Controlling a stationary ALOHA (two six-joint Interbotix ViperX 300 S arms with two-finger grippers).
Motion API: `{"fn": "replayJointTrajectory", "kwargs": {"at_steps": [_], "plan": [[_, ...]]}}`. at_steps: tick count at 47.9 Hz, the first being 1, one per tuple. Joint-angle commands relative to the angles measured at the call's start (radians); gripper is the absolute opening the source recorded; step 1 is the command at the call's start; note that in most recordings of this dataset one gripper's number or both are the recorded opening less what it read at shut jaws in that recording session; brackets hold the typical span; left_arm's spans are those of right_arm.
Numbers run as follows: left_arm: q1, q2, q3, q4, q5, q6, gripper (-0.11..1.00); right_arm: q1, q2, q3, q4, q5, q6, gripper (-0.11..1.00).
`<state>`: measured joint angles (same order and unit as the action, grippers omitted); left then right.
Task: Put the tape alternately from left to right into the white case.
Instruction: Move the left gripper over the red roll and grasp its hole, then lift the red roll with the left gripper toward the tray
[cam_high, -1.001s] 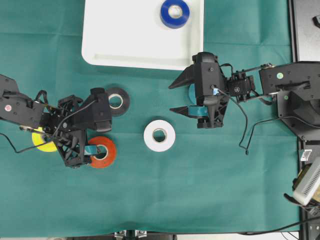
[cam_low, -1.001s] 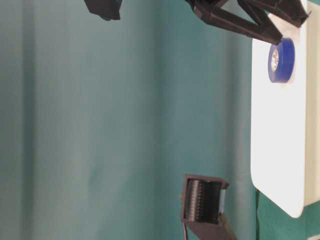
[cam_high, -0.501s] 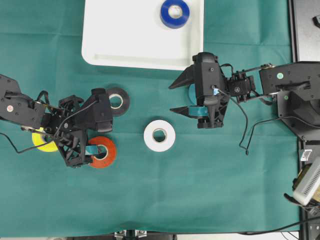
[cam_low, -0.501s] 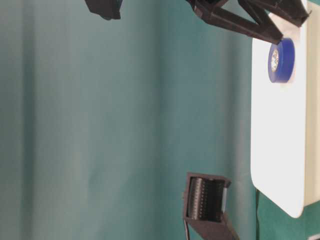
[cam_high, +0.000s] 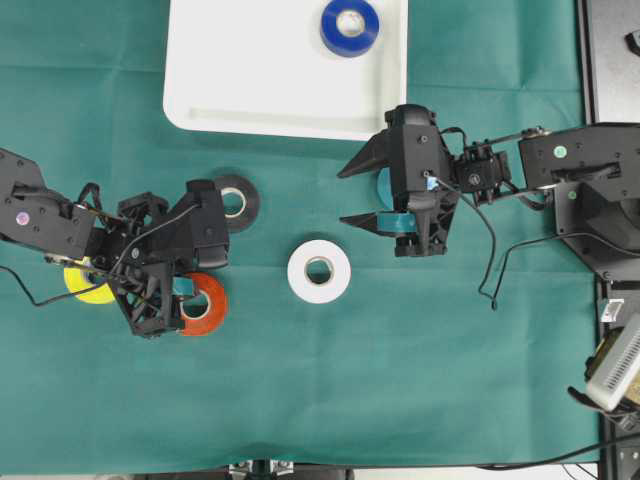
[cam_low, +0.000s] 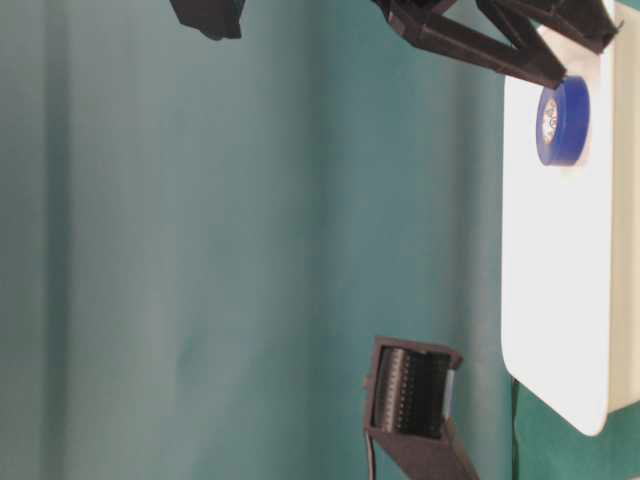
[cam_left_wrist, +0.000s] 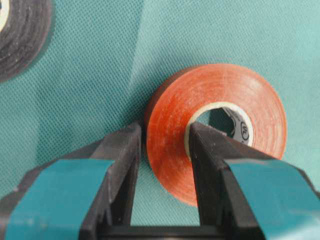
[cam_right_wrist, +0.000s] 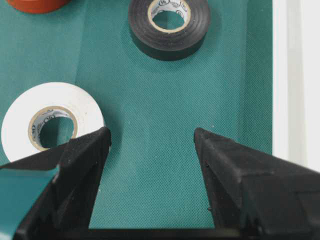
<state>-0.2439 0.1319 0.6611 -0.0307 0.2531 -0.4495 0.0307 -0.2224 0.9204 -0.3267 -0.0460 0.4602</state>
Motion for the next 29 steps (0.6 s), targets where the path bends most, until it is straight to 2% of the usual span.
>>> {"fn": "replayJointTrajectory", "kwargs": {"at_steps": [1, 14, 29], "plan": [[0.000, -0.021, -0.015, 0.002, 0.002, -0.002, -0.03, 0.003, -0.037, -0.008, 0.000, -0.009, 0.000, 0.73], [0.000, -0.063, -0.021, 0.002, 0.020, -0.002, -0.03, 0.003, -0.037, -0.008, 0.000, -0.009, 0.000, 0.73], [0.000, -0.147, -0.058, 0.002, 0.130, 0.002, -0.03, 0.003, -0.037, -0.009, -0.002, -0.009, 0.000, 0.73]]}}
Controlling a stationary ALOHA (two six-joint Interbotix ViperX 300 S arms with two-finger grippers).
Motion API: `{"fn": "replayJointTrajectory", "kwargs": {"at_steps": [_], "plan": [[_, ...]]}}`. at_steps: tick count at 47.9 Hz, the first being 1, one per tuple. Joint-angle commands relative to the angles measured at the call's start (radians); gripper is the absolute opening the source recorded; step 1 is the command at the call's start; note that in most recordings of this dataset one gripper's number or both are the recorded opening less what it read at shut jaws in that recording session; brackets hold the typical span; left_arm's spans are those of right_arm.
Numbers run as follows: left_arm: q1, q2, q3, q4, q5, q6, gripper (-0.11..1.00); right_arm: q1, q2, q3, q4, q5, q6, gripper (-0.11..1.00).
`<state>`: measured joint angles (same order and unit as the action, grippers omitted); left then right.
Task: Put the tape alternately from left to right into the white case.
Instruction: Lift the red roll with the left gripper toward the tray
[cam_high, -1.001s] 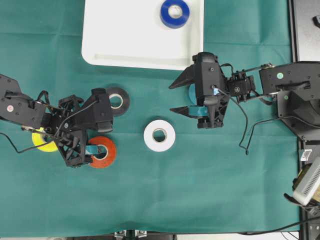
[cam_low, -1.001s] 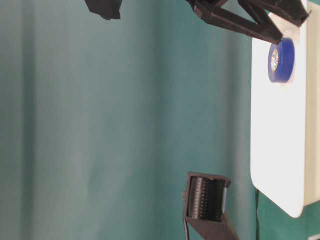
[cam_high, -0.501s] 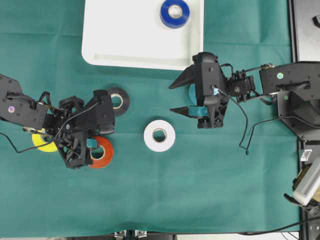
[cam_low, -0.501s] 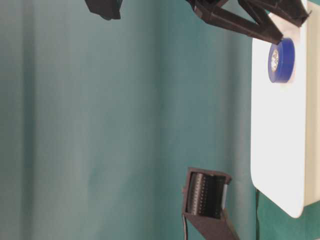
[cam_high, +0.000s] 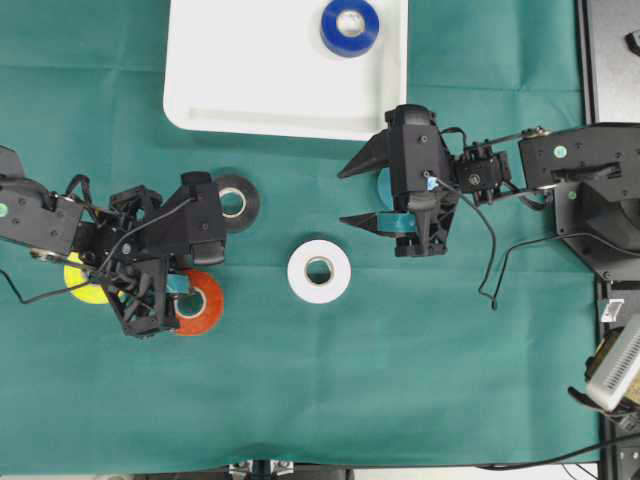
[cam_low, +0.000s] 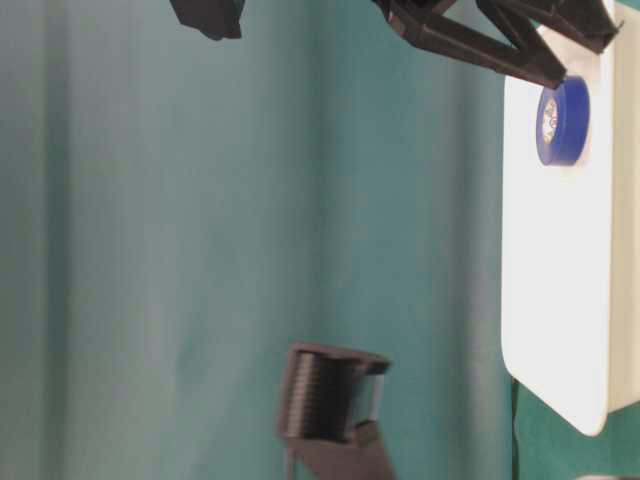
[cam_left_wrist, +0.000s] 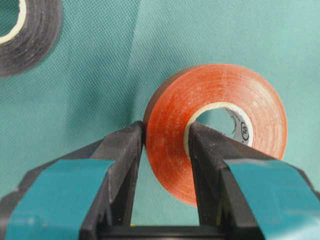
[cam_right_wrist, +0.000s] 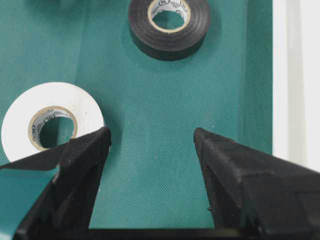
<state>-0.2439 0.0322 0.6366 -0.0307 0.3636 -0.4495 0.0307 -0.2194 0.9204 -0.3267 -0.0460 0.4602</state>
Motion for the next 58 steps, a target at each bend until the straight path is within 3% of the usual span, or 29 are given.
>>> {"fn": "replayJointTrajectory", "kwargs": {"at_steps": [1, 21, 34, 46, 58], "plan": [[0.000, -0.052, -0.037, 0.002, 0.028, 0.002, -0.03, 0.003, -0.040, -0.009, -0.002, -0.009, 0.000, 0.73], [0.012, -0.069, -0.063, 0.009, 0.058, 0.009, -0.03, 0.003, -0.040, -0.014, -0.002, -0.009, 0.000, 0.73], [0.118, -0.106, -0.049, 0.012, 0.103, 0.018, -0.03, 0.003, -0.040, -0.012, 0.000, -0.009, 0.000, 0.73], [0.273, -0.117, -0.046, 0.012, 0.110, 0.172, -0.03, 0.003, -0.040, -0.009, -0.002, -0.018, 0.000, 0.73], [0.411, -0.084, -0.103, 0.012, 0.034, 0.348, -0.03, 0.003, -0.040, -0.008, -0.002, -0.028, 0.002, 0.73]]}}
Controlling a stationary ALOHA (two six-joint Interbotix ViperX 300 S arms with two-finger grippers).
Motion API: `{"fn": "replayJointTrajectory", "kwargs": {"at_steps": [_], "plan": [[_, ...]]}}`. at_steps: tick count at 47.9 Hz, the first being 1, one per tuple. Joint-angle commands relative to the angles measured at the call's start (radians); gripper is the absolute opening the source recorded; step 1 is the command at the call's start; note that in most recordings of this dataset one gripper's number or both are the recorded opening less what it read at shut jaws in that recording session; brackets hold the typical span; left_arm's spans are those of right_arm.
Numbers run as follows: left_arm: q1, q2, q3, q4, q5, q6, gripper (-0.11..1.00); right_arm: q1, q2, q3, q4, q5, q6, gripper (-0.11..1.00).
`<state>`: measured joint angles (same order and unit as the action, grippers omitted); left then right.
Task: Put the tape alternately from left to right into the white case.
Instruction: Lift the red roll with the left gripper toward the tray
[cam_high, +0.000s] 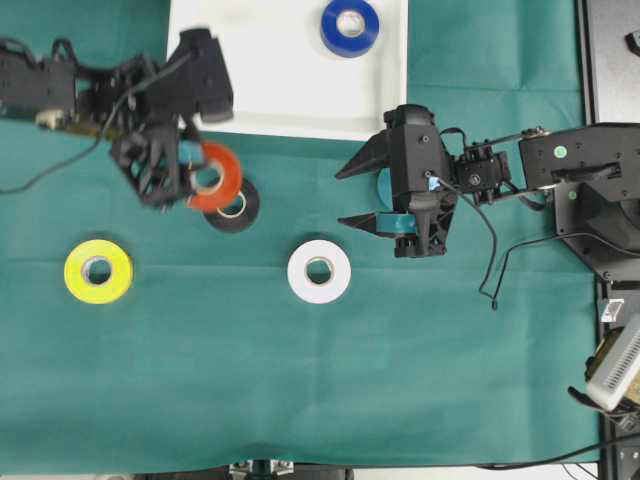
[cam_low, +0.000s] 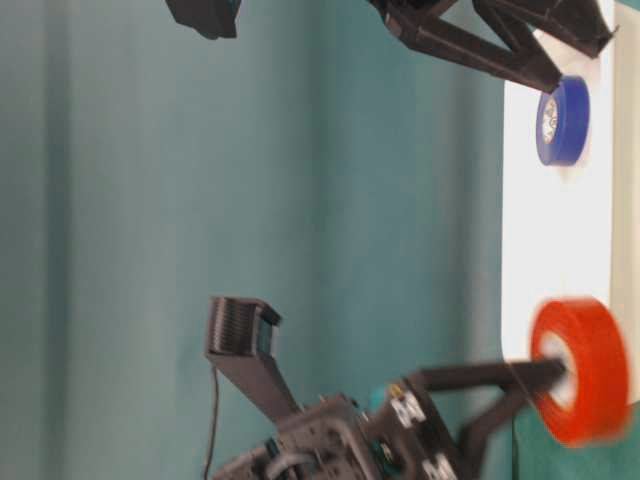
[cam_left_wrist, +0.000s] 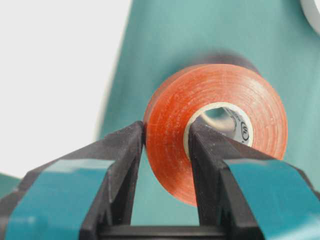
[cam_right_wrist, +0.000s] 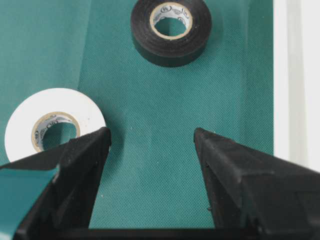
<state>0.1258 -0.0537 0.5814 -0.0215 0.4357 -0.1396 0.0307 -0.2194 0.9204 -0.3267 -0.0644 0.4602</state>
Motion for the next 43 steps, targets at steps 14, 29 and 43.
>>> {"fn": "replayJointTrajectory", "kwargs": {"at_steps": [14, 29, 43], "plan": [[0.137, 0.126, -0.184, 0.003, -0.054, 0.193, -0.03, 0.003, -0.040, -0.008, -0.002, -0.011, 0.002, 0.73], [0.184, 0.249, -0.308, 0.003, -0.057, 0.218, -0.03, 0.003, -0.040, 0.003, -0.002, -0.028, 0.002, 0.73], [0.187, 0.290, -0.347, 0.003, -0.057, 0.221, -0.03, 0.003, -0.040, 0.006, -0.002, -0.031, 0.002, 0.73]]}}
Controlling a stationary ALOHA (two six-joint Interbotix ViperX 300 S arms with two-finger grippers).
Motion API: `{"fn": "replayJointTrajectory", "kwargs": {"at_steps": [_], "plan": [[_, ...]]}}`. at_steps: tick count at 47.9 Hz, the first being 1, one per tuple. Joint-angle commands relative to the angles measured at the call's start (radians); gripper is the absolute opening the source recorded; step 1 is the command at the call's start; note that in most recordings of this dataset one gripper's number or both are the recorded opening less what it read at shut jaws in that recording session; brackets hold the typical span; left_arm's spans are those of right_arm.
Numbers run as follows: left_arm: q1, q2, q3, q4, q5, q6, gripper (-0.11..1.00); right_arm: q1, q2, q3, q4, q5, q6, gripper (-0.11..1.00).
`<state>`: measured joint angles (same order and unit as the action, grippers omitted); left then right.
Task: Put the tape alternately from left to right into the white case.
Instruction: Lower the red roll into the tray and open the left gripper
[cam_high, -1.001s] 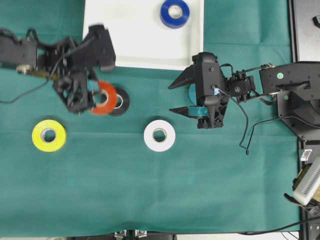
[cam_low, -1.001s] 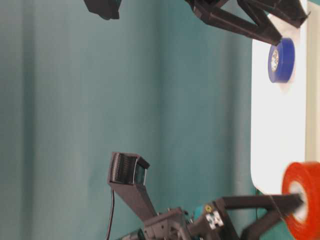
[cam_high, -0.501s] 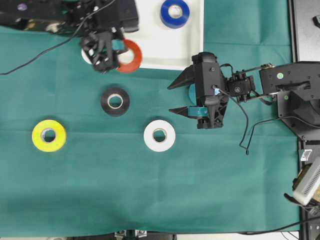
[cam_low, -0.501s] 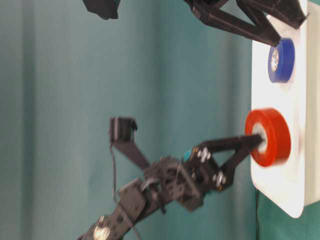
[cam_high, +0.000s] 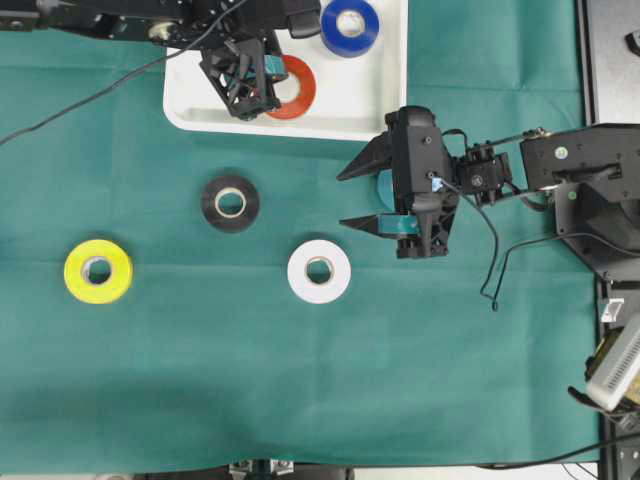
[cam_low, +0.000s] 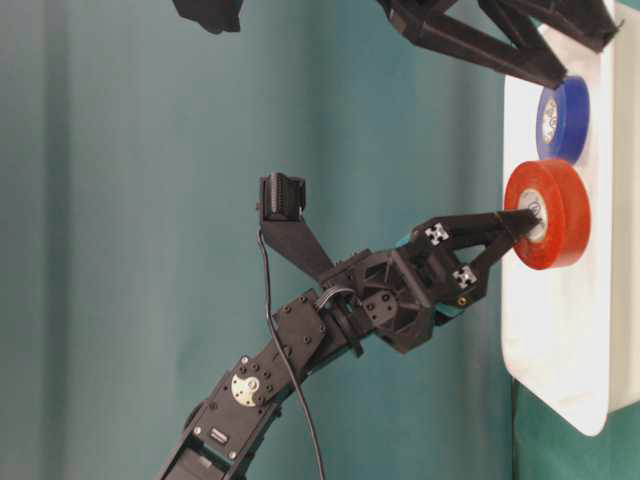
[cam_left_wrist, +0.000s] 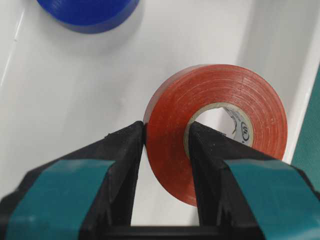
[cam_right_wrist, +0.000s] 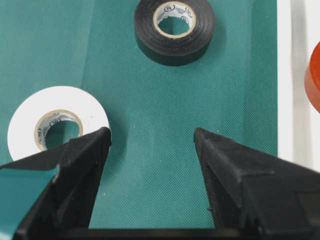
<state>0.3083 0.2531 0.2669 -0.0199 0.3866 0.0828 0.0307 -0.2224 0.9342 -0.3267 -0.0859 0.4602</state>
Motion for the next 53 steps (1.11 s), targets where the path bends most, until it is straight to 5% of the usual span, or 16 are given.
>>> {"fn": "replayJointTrajectory", "kwargs": {"at_steps": [1, 36, 41, 48, 53], "plan": [[0.005, -0.015, -0.032, 0.002, -0.008, -0.002, -0.03, 0.003, -0.037, -0.008, 0.000, -0.009, 0.002, 0.73], [0.008, -0.014, -0.025, 0.002, -0.006, -0.002, -0.02, 0.003, -0.037, -0.011, -0.002, -0.008, 0.002, 0.73], [0.008, -0.017, -0.025, 0.002, -0.002, -0.002, 0.10, 0.003, -0.037, -0.011, -0.002, -0.009, 0.002, 0.73], [0.008, -0.020, -0.020, 0.002, -0.002, -0.002, 0.41, 0.003, -0.037, -0.009, -0.002, -0.009, 0.002, 0.73], [0.008, -0.025, -0.018, 0.002, 0.000, -0.002, 0.40, 0.003, -0.037, -0.009, -0.002, -0.008, 0.002, 0.73]]}}
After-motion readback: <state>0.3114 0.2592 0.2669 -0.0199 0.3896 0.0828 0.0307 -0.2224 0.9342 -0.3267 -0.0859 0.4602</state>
